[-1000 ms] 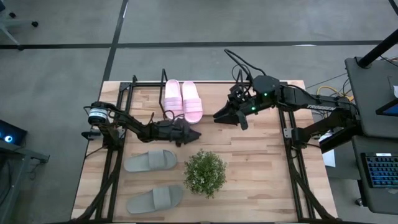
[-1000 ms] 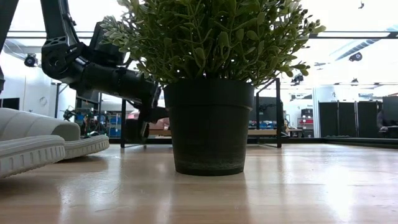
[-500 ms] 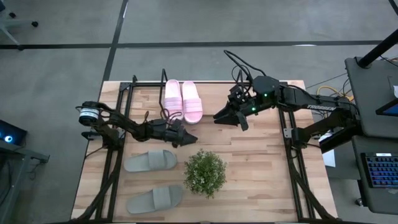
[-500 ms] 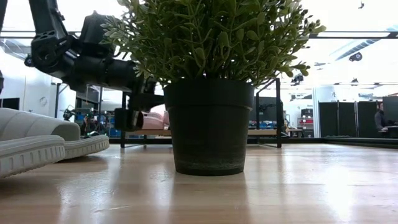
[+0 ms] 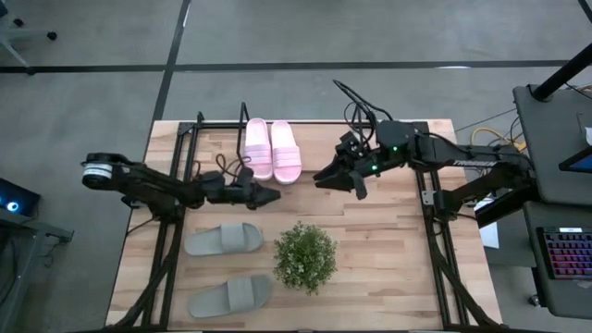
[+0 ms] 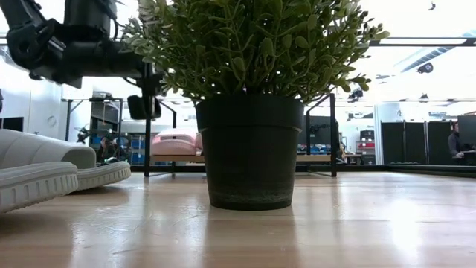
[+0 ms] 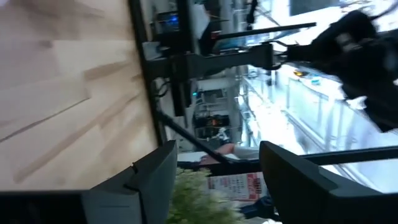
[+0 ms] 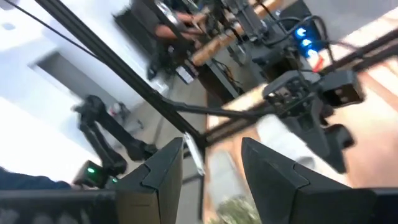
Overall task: Pick and place slides into the shelf
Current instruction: Put the top gray slide on the shelf
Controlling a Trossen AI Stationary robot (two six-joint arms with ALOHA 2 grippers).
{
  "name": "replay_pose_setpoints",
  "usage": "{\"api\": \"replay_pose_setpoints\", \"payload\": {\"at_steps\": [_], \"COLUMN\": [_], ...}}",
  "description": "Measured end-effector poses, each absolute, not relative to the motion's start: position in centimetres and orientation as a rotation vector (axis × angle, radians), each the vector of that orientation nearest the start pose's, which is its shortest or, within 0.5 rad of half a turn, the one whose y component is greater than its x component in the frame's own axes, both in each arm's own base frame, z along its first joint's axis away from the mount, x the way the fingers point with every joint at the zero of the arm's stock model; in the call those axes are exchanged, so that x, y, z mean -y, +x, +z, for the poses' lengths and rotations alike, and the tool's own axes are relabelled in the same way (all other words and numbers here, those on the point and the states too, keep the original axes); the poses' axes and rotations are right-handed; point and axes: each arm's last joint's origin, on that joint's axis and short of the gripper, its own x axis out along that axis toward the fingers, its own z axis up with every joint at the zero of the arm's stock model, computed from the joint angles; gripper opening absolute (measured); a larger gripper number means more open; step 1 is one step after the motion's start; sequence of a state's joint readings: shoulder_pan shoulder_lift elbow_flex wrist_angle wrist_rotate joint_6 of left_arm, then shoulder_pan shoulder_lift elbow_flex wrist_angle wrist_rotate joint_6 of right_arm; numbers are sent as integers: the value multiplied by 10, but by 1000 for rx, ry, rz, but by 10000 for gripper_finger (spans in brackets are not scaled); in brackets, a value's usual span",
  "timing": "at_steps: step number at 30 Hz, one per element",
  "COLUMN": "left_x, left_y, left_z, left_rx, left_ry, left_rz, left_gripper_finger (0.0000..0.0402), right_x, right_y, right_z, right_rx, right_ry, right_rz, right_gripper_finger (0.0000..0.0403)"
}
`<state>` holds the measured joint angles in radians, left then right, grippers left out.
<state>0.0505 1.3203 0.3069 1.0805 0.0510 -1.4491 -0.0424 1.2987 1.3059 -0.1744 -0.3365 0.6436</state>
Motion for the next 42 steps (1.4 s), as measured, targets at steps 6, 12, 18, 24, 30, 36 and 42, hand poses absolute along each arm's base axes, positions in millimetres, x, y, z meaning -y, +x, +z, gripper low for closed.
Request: {"api": "replay_pose_setpoints", "payload": {"at_steps": [6, 12, 18, 24, 30, 36, 42], "left_x": [-9, -8, -8, -8, -7, -7, -4], "left_y": [220, 206, 197, 189, 180, 172, 165], "left_z": [203, 215, 220, 231, 241, 249, 244], "left_rx": [110, 172, 158, 206, 257, 286, 153], "left_ry": [-1439, -1412, -1409, -1381, -1368, -1339, -1385], "left_rz": [-104, -156, -140, -175, -218, -239, -208], "left_gripper_finger": [213, 213, 213, 213, 213, 213, 213], "right_x": [0, -1, -9, -16, -17, -20, -20], "right_y": [294, 297, 298, 308, 327, 344, 347], "right_z": [384, 362, 340, 323, 313, 300, 298], "right_rx": [-192, -155, -174, -229, -271, -350, -356], "right_ry": [776, 888, 955, 985, 997, 1028, 1029], "right_rz": [232, 214, 168, 161, 149, 186, 188], "right_gripper_finger": [155, 155, 155, 155, 155, 155, 155]}}
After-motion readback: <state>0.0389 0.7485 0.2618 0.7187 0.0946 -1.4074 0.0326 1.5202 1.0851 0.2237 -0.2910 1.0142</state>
